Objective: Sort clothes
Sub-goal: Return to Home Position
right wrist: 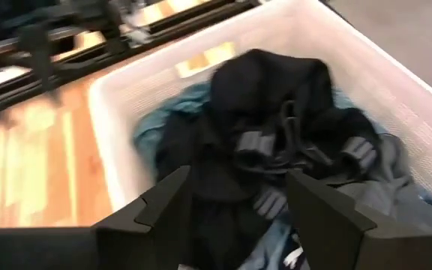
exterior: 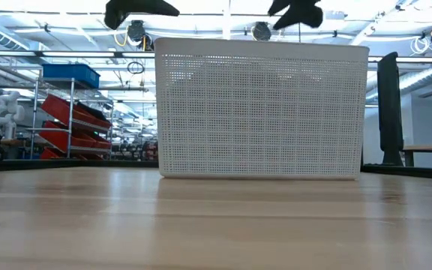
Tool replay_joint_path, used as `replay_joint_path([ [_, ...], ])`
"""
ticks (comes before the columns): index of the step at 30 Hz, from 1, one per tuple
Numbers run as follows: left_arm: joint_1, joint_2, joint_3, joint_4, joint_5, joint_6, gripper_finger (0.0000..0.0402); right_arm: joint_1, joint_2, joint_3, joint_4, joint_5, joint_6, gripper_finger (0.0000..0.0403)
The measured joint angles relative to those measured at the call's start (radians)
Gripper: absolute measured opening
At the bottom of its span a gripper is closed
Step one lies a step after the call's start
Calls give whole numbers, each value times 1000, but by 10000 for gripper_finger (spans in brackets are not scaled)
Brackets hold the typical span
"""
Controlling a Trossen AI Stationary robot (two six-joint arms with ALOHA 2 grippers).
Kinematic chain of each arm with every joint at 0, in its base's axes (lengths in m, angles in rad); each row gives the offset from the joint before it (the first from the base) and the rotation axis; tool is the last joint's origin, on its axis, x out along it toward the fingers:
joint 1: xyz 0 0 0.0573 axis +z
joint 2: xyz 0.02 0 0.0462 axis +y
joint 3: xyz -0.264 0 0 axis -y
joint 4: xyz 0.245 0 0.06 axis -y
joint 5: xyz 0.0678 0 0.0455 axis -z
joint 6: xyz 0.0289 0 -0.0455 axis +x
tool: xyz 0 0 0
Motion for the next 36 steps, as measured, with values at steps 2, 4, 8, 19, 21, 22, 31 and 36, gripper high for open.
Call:
replay_joint_path([
  [2, 24, 0, 0, 7, 39, 31, 205, 31, -26, 0, -18, -5, -19, 201],
  [4, 42, -4, 0, 37, 63, 80, 205, 64, -52, 0, -28, -5, -30, 201],
  [8, 76, -43, 0, 107, 85, 199, 205, 128, -122, -11, -27, -5, -31, 201],
  [19, 155, -275, 0, -69, 101, 333, 205, 208, -447, -317, 199, 3, 103, 201],
  [21, 161, -317, 0, -131, 98, 329, 205, 208, -517, -394, 263, 3, 142, 201],
  [22, 161, -337, 0, -161, 95, 327, 205, 208, -554, -436, 295, 3, 162, 201],
  [31, 160, -512, -1, -372, 10, 273, 205, 208, -872, -772, 510, 5, 307, 201],
  [36, 160, -600, -38, -403, -33, 264, 205, 206, -1013, -907, 537, 35, 377, 201],
])
